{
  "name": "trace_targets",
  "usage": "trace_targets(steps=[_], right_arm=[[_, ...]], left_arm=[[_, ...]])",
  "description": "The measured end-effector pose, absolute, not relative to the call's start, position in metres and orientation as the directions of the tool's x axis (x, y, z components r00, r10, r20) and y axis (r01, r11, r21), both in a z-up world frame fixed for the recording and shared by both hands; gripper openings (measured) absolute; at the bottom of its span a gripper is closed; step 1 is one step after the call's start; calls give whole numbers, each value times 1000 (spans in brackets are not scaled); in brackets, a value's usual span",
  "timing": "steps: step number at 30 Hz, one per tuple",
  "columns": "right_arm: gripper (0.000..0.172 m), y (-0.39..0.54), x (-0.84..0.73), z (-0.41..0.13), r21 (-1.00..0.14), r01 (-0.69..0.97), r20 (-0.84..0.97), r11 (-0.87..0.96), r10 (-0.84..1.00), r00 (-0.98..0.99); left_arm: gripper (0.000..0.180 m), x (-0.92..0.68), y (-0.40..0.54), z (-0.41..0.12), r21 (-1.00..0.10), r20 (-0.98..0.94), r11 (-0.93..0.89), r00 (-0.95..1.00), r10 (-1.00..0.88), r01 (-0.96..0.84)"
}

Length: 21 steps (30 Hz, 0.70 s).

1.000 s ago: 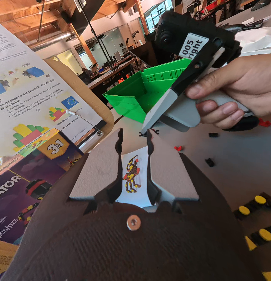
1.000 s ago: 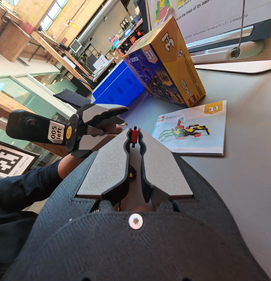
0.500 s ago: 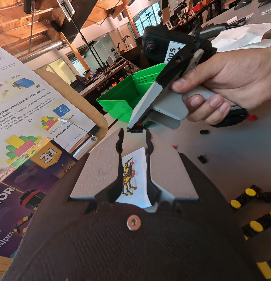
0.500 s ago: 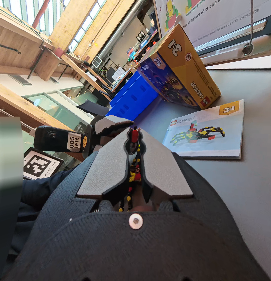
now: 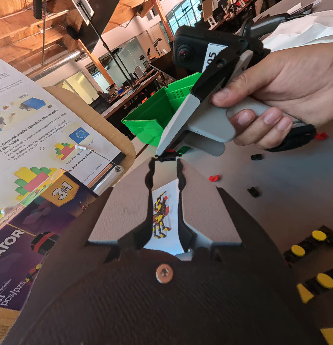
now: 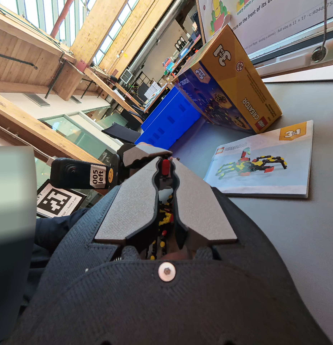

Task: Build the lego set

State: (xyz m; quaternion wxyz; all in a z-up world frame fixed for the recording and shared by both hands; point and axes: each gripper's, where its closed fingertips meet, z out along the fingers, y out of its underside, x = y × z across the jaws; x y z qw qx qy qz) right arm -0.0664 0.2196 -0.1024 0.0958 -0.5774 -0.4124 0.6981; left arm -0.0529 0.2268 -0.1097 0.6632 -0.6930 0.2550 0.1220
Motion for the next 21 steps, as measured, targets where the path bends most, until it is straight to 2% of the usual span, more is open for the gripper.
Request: trace_targets(steps=[21], right_arm=[[5, 217, -67, -103, -684, 351, -729, -639, 598, -332]], left_arm=[[21, -54, 226, -109, -818, -567, 10, 802, -187, -575]])
